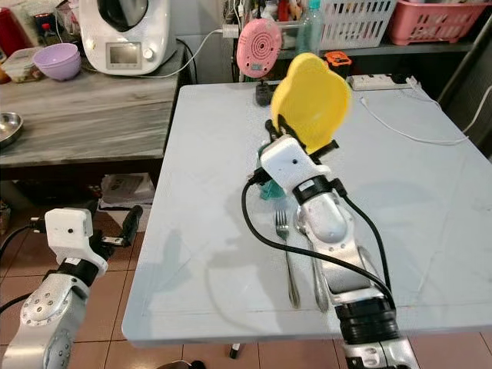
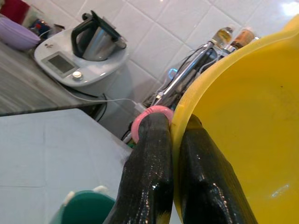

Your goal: Setting the table

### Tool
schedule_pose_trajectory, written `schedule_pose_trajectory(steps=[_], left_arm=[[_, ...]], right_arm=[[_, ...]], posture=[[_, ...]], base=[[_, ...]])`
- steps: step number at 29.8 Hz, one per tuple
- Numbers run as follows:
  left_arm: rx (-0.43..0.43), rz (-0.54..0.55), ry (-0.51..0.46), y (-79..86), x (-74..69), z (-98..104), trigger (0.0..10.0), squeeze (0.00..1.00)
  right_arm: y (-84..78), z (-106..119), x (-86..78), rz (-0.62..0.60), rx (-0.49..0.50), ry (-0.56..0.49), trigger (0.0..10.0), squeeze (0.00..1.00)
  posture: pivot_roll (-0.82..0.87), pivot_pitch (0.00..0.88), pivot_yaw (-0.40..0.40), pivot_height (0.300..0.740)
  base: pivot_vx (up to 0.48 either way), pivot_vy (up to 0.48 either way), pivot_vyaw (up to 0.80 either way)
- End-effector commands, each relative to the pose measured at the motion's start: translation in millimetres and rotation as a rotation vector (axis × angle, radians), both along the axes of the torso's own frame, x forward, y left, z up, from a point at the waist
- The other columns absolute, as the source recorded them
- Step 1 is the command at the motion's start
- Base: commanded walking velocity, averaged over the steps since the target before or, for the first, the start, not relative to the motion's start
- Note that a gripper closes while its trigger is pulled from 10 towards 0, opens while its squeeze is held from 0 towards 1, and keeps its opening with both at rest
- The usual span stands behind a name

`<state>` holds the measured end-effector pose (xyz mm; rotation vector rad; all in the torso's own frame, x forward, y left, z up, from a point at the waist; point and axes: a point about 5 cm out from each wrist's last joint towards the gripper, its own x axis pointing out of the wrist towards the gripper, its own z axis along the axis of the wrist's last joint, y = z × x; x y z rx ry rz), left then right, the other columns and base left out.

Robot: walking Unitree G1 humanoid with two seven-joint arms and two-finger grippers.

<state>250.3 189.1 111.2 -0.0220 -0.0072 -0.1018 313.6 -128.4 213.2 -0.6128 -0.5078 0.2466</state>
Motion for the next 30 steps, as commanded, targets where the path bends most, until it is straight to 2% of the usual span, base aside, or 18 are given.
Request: schedule_pose_trajectory(steps=[1,14,30], left_arm=[[-0.005,0.000,0.005,1.8,1.3,-2.2,10.0,0.00],[-0.002,0.010,0.017,6.7,0.9,-6.9,10.0,0.00],[0.007,0.012,0.015,7.9,0.4,-7.4,10.0,0.00]], right_arm=[[-1.2,1.7,-4.1,-0.008,0.009,-0.001,10.0,0.00],[10.1,0.3,-7.1,0.014,0.027,0.030,10.0,0.00],[14.8,2.4,-4.8,0.024,0.033,0.030,10.0,0.00]], posture=[[-0.13,0.060,0.076,0.740],[-0.12,0.056,0.072,0.740],[-0.11,0.051,0.070,0.740]], base=[[0.000,0.000,0.00],[0.000,0.000,0.00],[0.000,0.304,0.00]])
